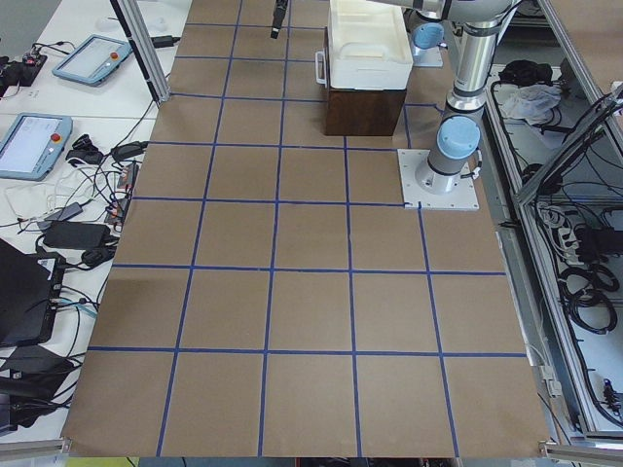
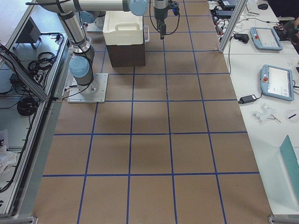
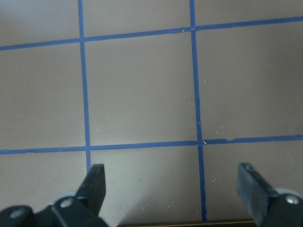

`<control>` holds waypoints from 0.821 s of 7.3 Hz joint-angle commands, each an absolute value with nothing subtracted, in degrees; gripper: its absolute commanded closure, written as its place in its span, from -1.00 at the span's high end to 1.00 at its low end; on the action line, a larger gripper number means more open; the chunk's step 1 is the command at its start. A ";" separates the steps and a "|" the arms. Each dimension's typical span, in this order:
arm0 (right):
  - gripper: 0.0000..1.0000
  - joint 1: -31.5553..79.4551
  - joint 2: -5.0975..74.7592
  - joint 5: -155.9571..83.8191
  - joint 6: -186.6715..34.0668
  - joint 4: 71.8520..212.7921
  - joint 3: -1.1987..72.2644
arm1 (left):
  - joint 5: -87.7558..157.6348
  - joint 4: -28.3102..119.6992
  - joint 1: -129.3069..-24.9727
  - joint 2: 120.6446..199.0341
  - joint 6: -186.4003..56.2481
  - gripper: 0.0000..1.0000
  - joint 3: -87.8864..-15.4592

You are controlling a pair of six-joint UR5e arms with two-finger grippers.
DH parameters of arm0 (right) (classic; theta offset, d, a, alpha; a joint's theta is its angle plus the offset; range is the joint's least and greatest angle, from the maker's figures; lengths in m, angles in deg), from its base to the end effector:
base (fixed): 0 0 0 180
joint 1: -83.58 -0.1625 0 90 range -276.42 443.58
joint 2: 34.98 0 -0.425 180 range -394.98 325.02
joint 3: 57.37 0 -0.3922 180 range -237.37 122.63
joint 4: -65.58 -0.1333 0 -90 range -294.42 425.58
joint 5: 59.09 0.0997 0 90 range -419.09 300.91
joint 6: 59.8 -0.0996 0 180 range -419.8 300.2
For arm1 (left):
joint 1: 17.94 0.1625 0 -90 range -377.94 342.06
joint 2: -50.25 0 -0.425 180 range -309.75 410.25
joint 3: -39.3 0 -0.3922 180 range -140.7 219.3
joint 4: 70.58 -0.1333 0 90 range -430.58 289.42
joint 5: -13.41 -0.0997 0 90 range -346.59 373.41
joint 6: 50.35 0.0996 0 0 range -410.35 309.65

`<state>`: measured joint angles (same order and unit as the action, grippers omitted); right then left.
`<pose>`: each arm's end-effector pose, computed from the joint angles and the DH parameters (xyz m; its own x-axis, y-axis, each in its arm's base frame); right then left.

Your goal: Put scissors in drawer and close it

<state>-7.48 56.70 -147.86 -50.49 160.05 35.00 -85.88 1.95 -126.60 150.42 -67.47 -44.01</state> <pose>0.1444 -0.4832 0.4898 -0.9834 -0.1810 -0.0105 -0.1799 0.9813 -0.0685 -0.2989 -0.5187 0.4857 -0.9969 -0.0042 -0.0785 0.0178 0.9607 -0.2772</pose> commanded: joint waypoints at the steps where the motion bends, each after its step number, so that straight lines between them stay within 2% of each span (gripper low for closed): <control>1: 1.00 -7.47 56.69 -147.86 -50.48 160.06 35.00 | -83.80 8.63 -120.80 146.95 -58.93 1.00 -44.90; 3: 1.00 -7.47 56.69 -147.86 -50.48 160.06 35.00 | -83.72 19.52 -115.27 141.86 -56.77 1.00 -46.30; 5: 1.00 -7.56 56.69 -147.86 -50.48 160.14 35.00 | -84.07 17.33 -113.58 135.61 -57.11 0.99 -54.18; 6: 1.00 -7.56 56.69 -147.86 -50.48 160.15 35.00 | -83.54 11.74 -112.09 134.63 -56.42 0.99 -56.57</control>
<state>-7.52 56.69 -147.86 -50.48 160.12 35.00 -83.94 16.36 -113.79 136.77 -56.96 -52.95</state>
